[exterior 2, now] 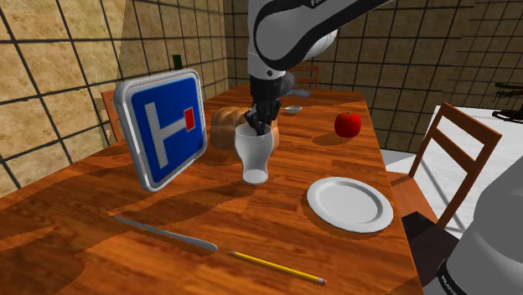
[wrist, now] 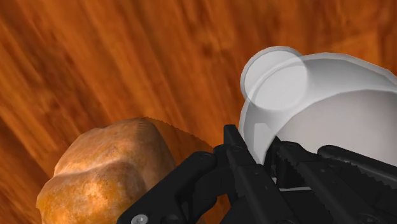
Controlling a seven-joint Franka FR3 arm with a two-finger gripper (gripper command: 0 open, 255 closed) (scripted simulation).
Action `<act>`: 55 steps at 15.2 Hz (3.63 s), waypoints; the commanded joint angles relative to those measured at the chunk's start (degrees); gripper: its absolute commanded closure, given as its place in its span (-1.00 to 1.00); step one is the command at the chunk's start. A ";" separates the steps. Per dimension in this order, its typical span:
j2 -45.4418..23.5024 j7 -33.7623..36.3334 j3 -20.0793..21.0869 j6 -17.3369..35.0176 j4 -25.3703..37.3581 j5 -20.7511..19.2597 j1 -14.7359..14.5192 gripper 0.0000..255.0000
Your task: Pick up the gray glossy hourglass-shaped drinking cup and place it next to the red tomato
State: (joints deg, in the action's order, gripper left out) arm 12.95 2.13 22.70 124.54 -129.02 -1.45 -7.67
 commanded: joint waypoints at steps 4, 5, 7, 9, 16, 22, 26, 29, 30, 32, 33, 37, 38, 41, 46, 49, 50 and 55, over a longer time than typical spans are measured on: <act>1.25 -0.76 -0.40 -3.87 2.74 0.57 -0.05 1.00; 1.43 -0.89 -0.47 -4.65 3.34 0.65 -0.06 1.00; 1.76 -1.11 -0.60 -6.20 4.59 0.78 -0.06 1.00; 2.04 -1.32 -0.73 -7.74 5.88 0.89 -0.05 1.00; 2.57 -1.90 -1.08 -13.11 10.77 1.10 0.03 1.00; 2.52 -2.24 -1.29 -17.71 15.43 1.08 0.15 1.00; 2.21 -2.39 -1.37 -20.79 18.80 0.97 0.25 1.00; 1.84 -2.48 -1.39 -23.11 21.48 0.85 0.33 1.00; 1.69 -2.50 -1.39 -23.89 22.40 0.80 0.35 1.00; 1.35 -2.52 -1.38 -25.45 24.29 0.68 0.41 1.00; 1.16 -2.53 -1.37 -26.24 25.25 0.62 0.44 1.00; 1.43 -4.09 -2.37 -28.18 27.00 0.69 0.96 1.00; 2.23 -5.63 -3.42 -28.00 26.13 0.92 1.41 1.00; 4.19 -10.16 -6.52 -27.54 23.94 1.32 2.76 1.00; 6.14 -17.46 -11.66 -26.95 21.63 1.30 4.95 1.00; 6.54 -21.74 -14.68 -26.66 21.04 1.05 6.29 1.00; 6.55 -23.15 -15.67 -26.58 20.98 0.95 6.75 1.00; 5.69 -30.16 -20.54 -26.21 21.62 0.45 9.07 1.00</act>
State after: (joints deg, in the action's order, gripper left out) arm 18.63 -26.74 2.99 97.92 -107.05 -0.94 1.02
